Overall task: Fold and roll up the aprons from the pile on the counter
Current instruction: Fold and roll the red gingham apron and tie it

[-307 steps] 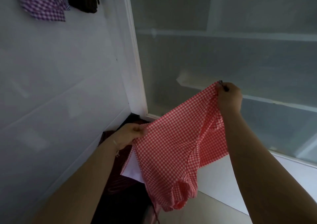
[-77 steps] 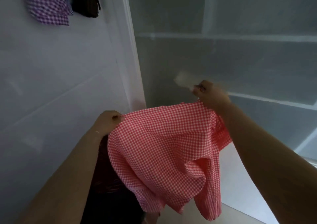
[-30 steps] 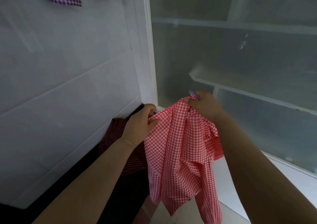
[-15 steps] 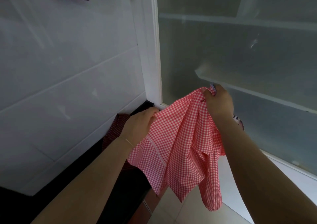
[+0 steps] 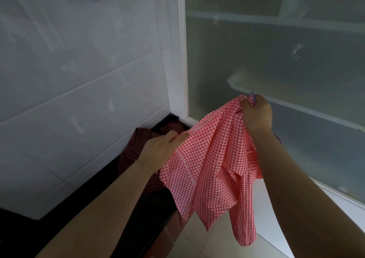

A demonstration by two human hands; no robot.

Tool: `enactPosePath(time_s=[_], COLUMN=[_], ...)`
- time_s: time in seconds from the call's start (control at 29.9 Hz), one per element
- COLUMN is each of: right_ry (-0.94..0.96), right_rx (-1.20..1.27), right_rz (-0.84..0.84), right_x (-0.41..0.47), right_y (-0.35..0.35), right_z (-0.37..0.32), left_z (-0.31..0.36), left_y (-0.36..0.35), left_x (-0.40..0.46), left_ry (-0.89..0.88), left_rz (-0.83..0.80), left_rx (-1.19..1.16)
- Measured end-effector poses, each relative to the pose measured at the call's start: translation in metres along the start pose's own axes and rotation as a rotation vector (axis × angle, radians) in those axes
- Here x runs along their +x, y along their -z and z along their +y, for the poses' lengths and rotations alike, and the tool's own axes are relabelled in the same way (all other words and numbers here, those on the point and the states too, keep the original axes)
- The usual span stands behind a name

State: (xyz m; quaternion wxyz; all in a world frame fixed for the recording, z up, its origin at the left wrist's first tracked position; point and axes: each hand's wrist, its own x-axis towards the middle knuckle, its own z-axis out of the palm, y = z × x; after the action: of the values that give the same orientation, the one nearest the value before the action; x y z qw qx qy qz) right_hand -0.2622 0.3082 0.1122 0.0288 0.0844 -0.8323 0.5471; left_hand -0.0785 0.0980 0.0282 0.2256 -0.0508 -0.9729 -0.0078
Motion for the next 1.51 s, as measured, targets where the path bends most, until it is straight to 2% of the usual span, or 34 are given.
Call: enactPosePath(time_s=[0.1, 0.23, 0.44, 0.64, 0.7, 0.8, 0.84, 0.87, 0.9, 0.97, 1.0, 1.07, 1.1, 1.14, 1.21, 1.24, 1.27, 1.34, 1.44, 1.47, 1.51], right_ry=[0.021, 0.016, -0.083, -0.189, -0.216, -0.226, -0.209, -0.184, -0.136, -0.06, -0.032, -0.043, -0.054, -0.058, -0.033, 0.004, 0.048, 0.137, 0.126, 0.139, 0.127], right_rx=[-0.011, -0.008, -0.004, -0.076, -0.077, -0.035, -0.03, -0.014, 0.002, -0.009, -0.064, -0.285, -0.378, -0.44, -0.392, -0.319, -0.268, -0.253, -0.217, -0.258, -0.278], right_rz=[-0.012, -0.019, 0.045, 0.145, 0.192, 0.248, 0.262, 0.27, 0.262, 0.226, 0.161, -0.08, -0.209, -0.297, -0.383, -0.44, -0.535, -0.765, -1.056, -1.047, -0.965], right_x=[0.001, 0.003, 0.009, 0.016, 0.016, 0.012, 0.012, 0.012, 0.012, 0.019, 0.024, 0.034, 0.036, 0.033, 0.015, 0.005, -0.007, -0.04, -0.068, -0.069, -0.067], right_y=[-0.002, -0.009, -0.011, -0.003, -0.003, -0.011, -0.013, -0.013, -0.012, -0.006, -0.004, 0.001, 0.004, 0.004, 0.004, -0.001, -0.007, -0.024, -0.054, -0.072, -0.084], right_z=[0.0, 0.004, 0.021, 0.039, 0.044, 0.051, 0.049, 0.047, 0.039, 0.029, 0.029, 0.035, 0.035, 0.035, 0.025, 0.019, 0.013, -0.006, -0.017, -0.012, -0.004], left_z=[-0.005, -0.013, -0.012, 0.001, 0.002, -0.001, -0.002, -0.007, -0.013, -0.016, -0.01, 0.014, 0.021, 0.021, 0.001, -0.014, -0.022, -0.019, 0.004, 0.008, 0.007], left_y=[-0.002, -0.007, 0.008, 0.022, 0.03, 0.054, 0.065, 0.075, 0.082, 0.088, 0.085, 0.07, 0.063, 0.06, 0.051, 0.047, 0.046, 0.043, 0.043, 0.042, 0.042], left_x=[0.002, 0.007, 0.012, 0.017, 0.02, 0.033, 0.04, 0.046, 0.049, 0.051, 0.046, 0.037, 0.033, 0.03, 0.034, 0.038, 0.042, 0.053, 0.072, 0.078, 0.082], left_ry=[0.061, 0.179, 0.323, 0.481, 0.529, 0.652, 0.631, 0.597, 0.551, 0.423, 0.38, 0.357, 0.387, 0.453, 0.806, 0.982, 1.072, 1.047, 0.915, 0.891, 0.883], left_rz=[-0.07, -0.281, -0.487, -0.502, -0.396, 0.161, 0.266, 0.221, 0.007, -0.641, -0.858, -1.075, -1.078, -0.986, -0.531, -0.278, -0.14, -0.165, -0.268, -0.259, -0.236], left_rx=[-0.069, -0.199, -0.406, -0.598, -0.643, -0.57, -0.52, -0.453, -0.362, -0.246, -0.275, -0.572, -0.783, -0.963, -1.166, -1.143, -1.084, -1.001, -0.964, -0.962, -0.981])
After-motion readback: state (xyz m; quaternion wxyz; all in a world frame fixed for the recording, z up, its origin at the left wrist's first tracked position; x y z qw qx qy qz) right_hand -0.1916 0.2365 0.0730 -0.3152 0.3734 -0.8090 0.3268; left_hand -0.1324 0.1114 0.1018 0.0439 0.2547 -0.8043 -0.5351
